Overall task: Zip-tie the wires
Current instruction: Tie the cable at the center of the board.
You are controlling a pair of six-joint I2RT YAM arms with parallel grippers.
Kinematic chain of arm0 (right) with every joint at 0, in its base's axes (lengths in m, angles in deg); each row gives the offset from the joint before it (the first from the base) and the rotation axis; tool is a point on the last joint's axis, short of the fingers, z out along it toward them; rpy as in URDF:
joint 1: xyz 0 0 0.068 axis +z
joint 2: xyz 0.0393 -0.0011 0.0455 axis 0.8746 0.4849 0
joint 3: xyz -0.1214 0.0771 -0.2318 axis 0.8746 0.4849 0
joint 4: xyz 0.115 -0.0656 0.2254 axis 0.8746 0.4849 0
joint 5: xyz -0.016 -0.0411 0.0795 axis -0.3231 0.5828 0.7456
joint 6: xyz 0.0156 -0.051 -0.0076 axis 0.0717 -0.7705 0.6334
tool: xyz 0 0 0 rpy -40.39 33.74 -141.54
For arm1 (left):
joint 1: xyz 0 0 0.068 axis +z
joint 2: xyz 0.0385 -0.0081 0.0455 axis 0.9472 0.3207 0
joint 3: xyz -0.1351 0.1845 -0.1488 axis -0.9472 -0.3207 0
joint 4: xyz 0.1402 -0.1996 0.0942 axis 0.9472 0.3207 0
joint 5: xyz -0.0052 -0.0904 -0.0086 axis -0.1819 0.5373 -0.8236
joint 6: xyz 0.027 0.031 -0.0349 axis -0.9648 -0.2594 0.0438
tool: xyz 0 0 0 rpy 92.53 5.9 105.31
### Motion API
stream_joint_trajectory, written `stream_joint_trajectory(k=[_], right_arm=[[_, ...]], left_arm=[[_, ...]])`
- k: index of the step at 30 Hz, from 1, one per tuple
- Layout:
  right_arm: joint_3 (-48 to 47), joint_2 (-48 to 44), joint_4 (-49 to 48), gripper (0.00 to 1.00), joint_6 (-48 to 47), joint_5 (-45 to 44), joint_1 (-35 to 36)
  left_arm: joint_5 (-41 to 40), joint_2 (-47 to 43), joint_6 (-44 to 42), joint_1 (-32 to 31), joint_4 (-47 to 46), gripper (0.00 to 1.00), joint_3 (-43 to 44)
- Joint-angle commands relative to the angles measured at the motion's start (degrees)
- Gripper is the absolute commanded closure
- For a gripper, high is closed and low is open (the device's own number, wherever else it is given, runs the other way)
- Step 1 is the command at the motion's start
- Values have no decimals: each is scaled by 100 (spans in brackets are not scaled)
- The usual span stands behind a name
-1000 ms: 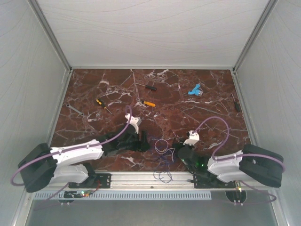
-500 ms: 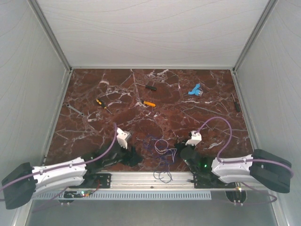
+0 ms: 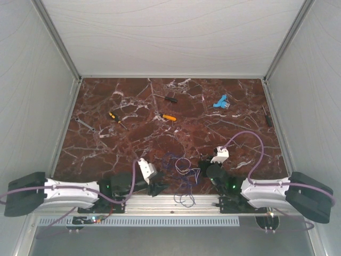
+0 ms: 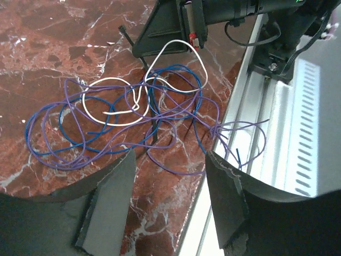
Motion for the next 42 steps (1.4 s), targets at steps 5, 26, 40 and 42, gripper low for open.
stream_joint_trajectory(k=[5,26,40,42], right_arm=[[82,239,-335,100,-29,23,-28],[125,322,-796,100,-608,737,-250],[57,673,-925,100,-692,843,-333],[37,676,-923,100,-716,875,-337]], left_arm=[[107,1248,-621,-1,-1263,56,-367],[1084,4731,-314,806,-4490,72,-152],[1386,5898,-876,806,-6376,93,-232],[1564,6012,-899,806,-6395,95,-106]])
